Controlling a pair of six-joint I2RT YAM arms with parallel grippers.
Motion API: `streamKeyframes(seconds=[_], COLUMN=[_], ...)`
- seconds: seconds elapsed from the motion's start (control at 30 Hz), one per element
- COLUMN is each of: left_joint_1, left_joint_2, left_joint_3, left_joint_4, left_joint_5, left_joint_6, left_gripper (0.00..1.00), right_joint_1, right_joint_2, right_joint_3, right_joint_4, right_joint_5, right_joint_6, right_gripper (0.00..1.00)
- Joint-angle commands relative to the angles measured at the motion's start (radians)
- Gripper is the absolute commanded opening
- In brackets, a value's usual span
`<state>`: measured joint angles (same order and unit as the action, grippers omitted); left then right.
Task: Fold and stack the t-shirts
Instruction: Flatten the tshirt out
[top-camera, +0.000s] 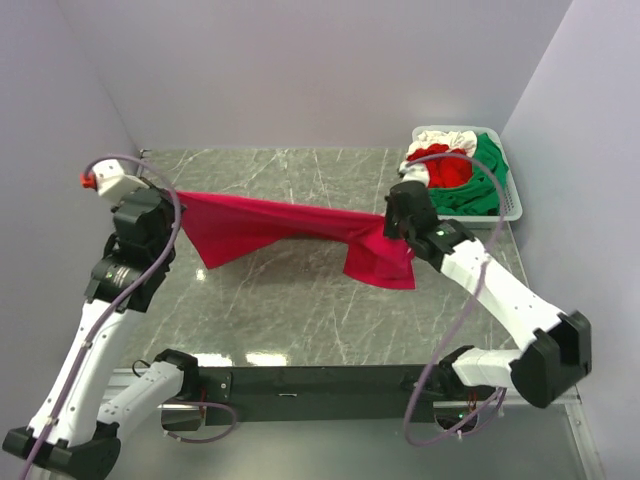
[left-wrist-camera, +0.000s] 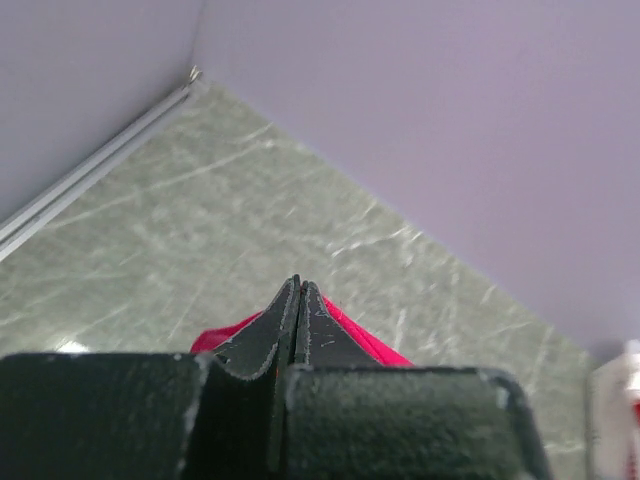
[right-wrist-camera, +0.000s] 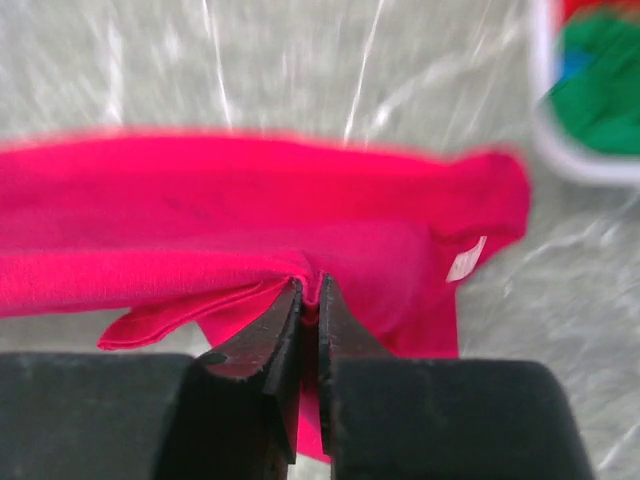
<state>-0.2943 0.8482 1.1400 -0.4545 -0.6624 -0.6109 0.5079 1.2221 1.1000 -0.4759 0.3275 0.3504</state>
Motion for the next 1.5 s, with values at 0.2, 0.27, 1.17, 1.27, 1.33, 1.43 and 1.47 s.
streamKeyframes(seconds=[0.2, 0.27, 1.17, 1.27, 1.33, 1.43, 1.47], left_joint_1=[0.017, 0.015, 0.017, 0.017, 0.015, 0.017, 0.017], left_joint_2=[0.057, 0.064, 0.068, 0.065, 0.066, 0.066, 0.068], left_joint_3=[-0.146, -0.155, -0.158, -0.157, -0.158, -0.158, -0.157], left_joint_4=[-0.024, -0.021, -0.015, -0.016, -0.016, -0.015, -0.015], left_joint_5=[-0.005, 0.01, 0.049, 0.049, 0.05, 0.052, 0.053], left_joint_6=[-0.038, -0.039, -0.029, -0.027, -0.027, -0.027, -0.027], left_gripper=[0.01, 0.0, 0.01, 0.01, 0.01, 0.0, 0.01], right_joint_1=[0.052, 0.073, 0.15, 0.149, 0.15, 0.15, 0.15], right_joint_2=[0.188, 0.226, 0.094, 0.139, 0.154, 0.172, 0.175], right_joint_3=[-0.152, -0.163, -0.232, -0.23, -0.236, -0.23, -0.223], right_joint_4=[0.111, 0.123, 0.1, 0.103, 0.131, 0.145, 0.145], right_joint_5=[-0.119, -0.131, -0.042, -0.056, -0.074, -0.077, -0.079], right_joint_6=[0.071, 0.079, 0.128, 0.127, 0.124, 0.121, 0.114], right_gripper=[0.17, 0.23, 0.49, 0.49, 0.49, 0.5, 0.5])
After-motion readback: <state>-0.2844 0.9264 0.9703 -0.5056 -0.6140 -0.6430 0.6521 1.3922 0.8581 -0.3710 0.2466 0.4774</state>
